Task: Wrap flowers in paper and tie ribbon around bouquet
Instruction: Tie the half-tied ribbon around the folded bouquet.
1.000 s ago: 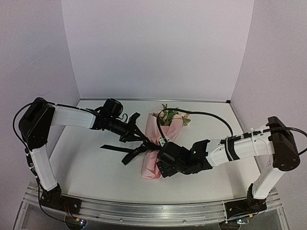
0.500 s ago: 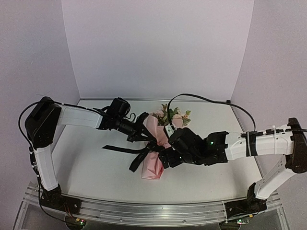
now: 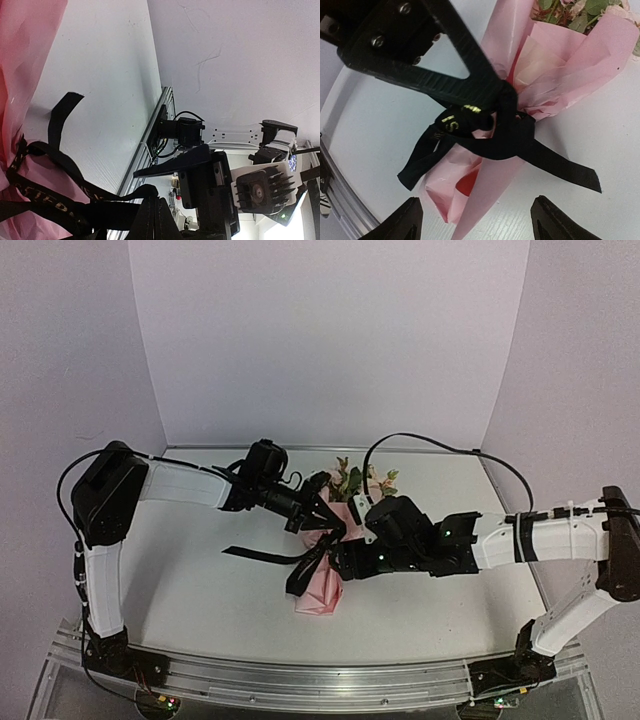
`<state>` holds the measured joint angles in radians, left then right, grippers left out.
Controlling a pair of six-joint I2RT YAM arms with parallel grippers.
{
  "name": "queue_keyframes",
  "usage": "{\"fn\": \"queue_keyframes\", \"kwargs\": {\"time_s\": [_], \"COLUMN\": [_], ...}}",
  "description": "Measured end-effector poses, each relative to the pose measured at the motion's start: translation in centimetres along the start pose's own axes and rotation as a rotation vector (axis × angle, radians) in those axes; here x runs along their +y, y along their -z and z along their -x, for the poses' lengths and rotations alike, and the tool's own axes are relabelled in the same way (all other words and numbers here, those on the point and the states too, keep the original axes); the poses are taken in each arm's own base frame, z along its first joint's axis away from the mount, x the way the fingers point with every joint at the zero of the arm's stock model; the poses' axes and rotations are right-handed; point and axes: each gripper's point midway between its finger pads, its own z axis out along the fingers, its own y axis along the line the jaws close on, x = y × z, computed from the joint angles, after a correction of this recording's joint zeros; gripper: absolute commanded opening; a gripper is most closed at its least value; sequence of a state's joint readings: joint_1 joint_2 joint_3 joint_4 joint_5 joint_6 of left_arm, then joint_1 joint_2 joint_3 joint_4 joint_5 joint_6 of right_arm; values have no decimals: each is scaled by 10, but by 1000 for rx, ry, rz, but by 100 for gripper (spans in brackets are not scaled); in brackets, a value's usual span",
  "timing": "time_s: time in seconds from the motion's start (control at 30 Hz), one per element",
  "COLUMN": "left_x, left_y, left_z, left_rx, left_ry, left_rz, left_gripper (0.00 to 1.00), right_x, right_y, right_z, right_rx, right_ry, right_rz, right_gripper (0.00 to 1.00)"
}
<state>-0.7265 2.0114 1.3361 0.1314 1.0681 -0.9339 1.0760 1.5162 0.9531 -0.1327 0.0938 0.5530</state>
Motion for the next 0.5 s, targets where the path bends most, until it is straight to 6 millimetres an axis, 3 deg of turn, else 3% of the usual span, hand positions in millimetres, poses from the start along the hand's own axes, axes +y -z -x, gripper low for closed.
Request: {"fn": "queue_keyframes", "kwargs": {"time_s": [0.17, 0.37, 0.5], "left_x": [-20, -37, -37], "left_y": [-1, 0, 0], "left_z": [7, 10, 12], "left_rx": [-1, 11, 9], "left_ry": [38, 73, 99], "left_rz": [-92, -181, -202], "left_gripper": [0, 0, 0], "right_x": [10, 22, 21], "right_y": [-1, -18, -23], "right_z": [-1, -5, -9], "right_rx": [13, 49, 60], "right_ry": [-4, -27, -58], "right_rz": [51, 88, 83], "right_gripper": [73, 72, 59]}}
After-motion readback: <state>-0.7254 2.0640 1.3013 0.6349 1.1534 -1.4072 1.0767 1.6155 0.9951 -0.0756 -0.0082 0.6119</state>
